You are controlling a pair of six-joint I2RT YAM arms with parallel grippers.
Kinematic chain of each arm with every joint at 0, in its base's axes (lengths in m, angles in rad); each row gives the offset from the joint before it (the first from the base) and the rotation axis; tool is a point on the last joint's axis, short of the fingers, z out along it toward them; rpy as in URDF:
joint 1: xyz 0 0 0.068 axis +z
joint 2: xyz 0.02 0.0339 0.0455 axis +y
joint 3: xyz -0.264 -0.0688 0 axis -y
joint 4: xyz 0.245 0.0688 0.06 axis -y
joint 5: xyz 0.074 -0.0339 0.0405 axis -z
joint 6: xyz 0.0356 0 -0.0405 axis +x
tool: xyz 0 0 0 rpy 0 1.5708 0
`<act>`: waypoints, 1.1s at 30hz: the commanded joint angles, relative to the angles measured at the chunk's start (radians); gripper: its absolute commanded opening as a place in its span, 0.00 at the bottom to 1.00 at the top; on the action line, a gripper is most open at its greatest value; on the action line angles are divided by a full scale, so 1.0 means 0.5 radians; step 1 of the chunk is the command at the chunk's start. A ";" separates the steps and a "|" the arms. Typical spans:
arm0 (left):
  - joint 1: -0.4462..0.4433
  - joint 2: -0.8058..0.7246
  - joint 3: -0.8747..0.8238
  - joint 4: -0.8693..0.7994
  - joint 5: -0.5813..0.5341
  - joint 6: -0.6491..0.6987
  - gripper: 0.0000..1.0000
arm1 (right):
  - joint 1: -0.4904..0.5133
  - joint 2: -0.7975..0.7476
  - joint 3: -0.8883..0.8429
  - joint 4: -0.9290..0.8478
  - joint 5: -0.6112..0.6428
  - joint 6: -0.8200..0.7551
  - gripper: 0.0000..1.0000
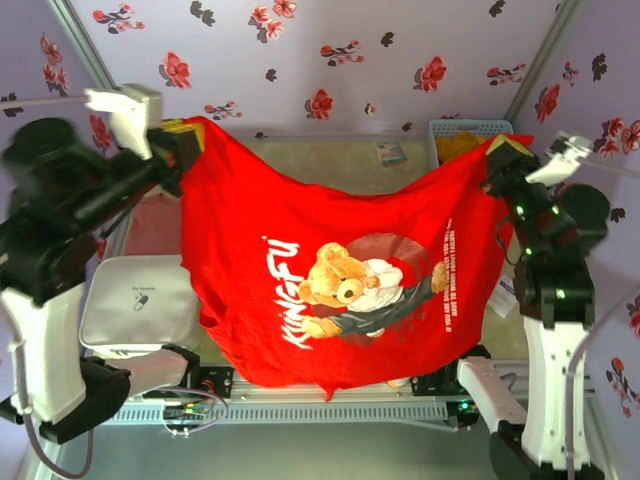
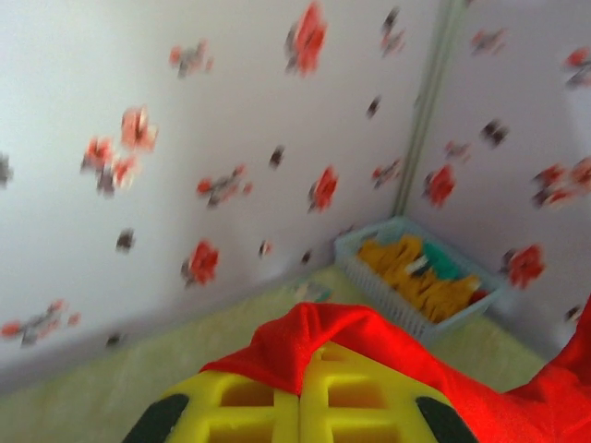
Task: Fold and stack the t-shirts
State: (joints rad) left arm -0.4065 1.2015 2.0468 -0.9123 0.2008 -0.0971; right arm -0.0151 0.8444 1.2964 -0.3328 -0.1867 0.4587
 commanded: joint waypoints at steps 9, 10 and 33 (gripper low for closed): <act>0.478 0.583 -0.657 0.702 0.280 -0.188 0.00 | -0.004 0.917 -0.262 0.118 -0.130 0.133 0.00; 0.487 0.674 -0.674 0.747 0.304 -0.206 0.00 | -0.004 1.041 -0.235 0.134 -0.174 0.144 0.00; 0.503 1.039 -1.116 0.998 0.410 -0.780 0.00 | -0.016 1.862 0.044 -0.218 -0.176 0.013 0.00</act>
State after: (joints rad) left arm -0.1635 1.7962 1.5410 -0.3981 0.3717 -0.4072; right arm -0.0151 1.7752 1.3178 -0.3614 -0.2924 0.4957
